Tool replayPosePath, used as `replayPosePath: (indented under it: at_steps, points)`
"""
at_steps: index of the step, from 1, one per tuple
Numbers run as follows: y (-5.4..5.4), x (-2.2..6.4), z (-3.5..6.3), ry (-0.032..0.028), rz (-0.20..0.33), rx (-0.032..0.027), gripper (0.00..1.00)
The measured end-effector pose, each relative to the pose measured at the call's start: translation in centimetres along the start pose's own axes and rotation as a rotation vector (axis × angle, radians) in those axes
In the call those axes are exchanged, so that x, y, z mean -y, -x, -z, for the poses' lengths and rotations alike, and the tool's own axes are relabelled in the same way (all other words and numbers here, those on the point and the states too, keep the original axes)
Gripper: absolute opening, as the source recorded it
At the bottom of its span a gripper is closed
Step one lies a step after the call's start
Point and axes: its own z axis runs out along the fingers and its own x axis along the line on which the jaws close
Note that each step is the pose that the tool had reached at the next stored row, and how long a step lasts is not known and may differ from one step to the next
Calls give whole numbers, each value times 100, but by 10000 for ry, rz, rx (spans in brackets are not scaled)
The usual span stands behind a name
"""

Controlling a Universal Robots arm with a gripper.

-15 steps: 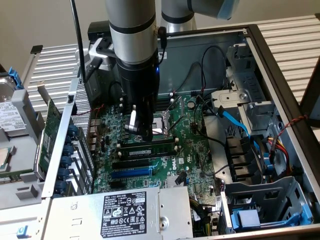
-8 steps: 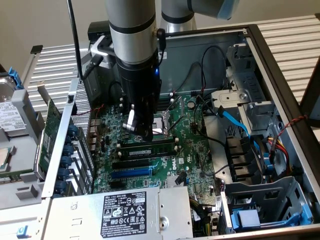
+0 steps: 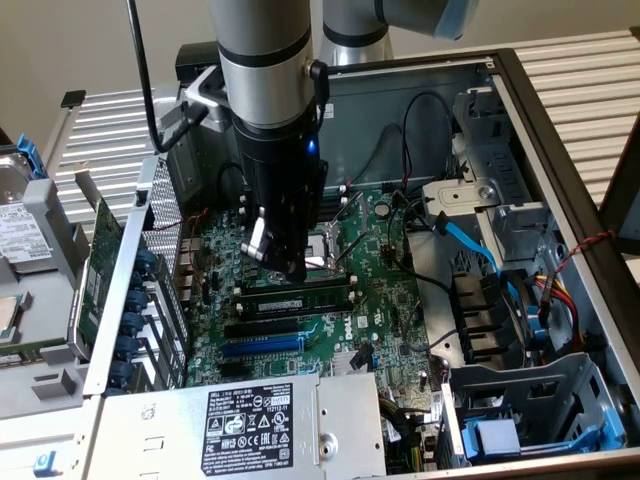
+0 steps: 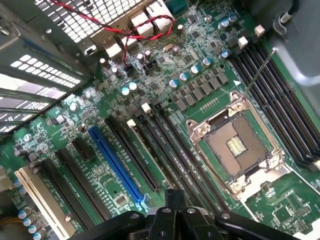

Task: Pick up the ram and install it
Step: 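Press down the ram until it locks into place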

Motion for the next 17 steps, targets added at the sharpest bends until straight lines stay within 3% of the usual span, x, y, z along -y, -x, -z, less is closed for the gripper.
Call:
replayPosePath:
  at_steps: [17]
  points:
    - [0, 0, 0, -55, -2219, -28, 10]
